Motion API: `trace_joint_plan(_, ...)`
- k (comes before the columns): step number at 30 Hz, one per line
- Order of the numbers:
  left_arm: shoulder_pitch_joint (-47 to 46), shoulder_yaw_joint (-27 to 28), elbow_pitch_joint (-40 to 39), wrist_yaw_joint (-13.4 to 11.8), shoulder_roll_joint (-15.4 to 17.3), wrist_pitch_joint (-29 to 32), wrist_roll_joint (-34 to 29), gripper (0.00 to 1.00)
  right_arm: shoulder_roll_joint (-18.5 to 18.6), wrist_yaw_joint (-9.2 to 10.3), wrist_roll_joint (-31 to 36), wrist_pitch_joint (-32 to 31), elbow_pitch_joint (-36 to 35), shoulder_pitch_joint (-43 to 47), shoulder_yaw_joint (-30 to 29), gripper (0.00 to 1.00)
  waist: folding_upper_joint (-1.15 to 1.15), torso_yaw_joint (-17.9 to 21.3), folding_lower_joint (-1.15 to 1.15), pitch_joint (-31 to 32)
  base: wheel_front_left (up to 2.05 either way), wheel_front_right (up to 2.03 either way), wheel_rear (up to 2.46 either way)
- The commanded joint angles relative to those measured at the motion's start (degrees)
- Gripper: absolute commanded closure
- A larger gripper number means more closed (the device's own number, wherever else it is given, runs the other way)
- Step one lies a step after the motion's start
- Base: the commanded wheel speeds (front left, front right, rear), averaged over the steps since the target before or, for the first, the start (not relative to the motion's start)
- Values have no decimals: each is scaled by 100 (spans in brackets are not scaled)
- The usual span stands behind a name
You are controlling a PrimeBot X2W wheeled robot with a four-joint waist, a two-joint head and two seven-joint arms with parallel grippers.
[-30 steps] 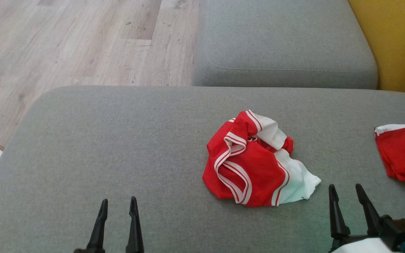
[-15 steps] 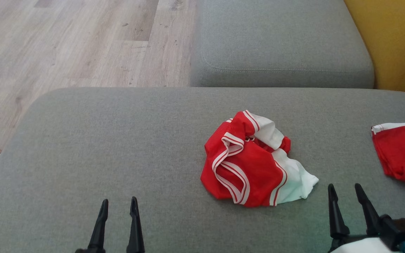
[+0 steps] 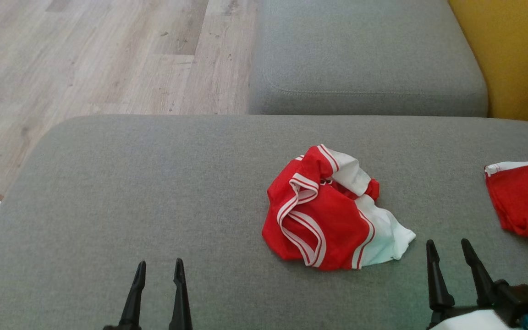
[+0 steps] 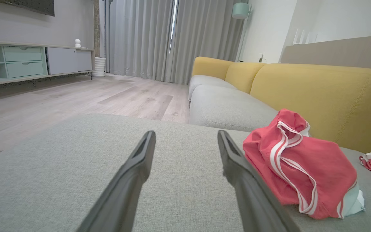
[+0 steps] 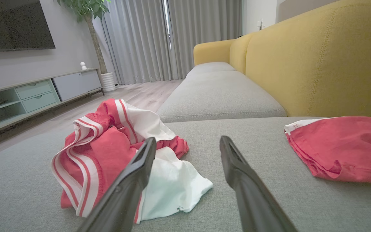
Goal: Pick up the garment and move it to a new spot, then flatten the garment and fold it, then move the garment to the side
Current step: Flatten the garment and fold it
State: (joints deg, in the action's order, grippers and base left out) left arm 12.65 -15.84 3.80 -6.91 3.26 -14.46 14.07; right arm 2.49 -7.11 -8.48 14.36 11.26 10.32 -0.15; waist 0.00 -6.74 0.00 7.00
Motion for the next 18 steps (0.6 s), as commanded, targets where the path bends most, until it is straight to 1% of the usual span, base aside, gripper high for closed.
trace_joint_plan(1,-232,132,-156,-37,-38,-53,4,0,39,-37,52,63,-223,-170,148,0,0,9,0,-22,0,0,0)
trace_joint_plan(5,-250,73,-132,-27,-38,-53,45,0,39,-37,113,63,-262,-182,140,0,0,31,0,-122,0,0,0)
trace_joint_plan(9,-371,-146,28,140,-38,-53,50,0,39,-37,172,63,-328,-222,140,0,0,70,0,-298,0,0,0)
trace_joint_plan(11,-515,-356,222,303,-38,-53,68,0,39,-37,194,63,-370,-259,132,0,0,93,0,-421,0,0,0)
trace_joint_plan(15,-962,-924,776,732,-38,-53,191,0,39,-37,259,63,-405,-350,177,0,0,202,0,-653,0,0,0)
trace_joint_plan(16,-962,-924,776,732,-38,-53,191,0,39,-37,259,63,-405,-350,177,0,0,202,0,-653,0,0,0)
trace_joint_plan(18,-1225,-1254,1097,963,-38,-53,327,0,39,-37,298,63,-409,-417,224,0,0,302,0,-769,0,0,0)
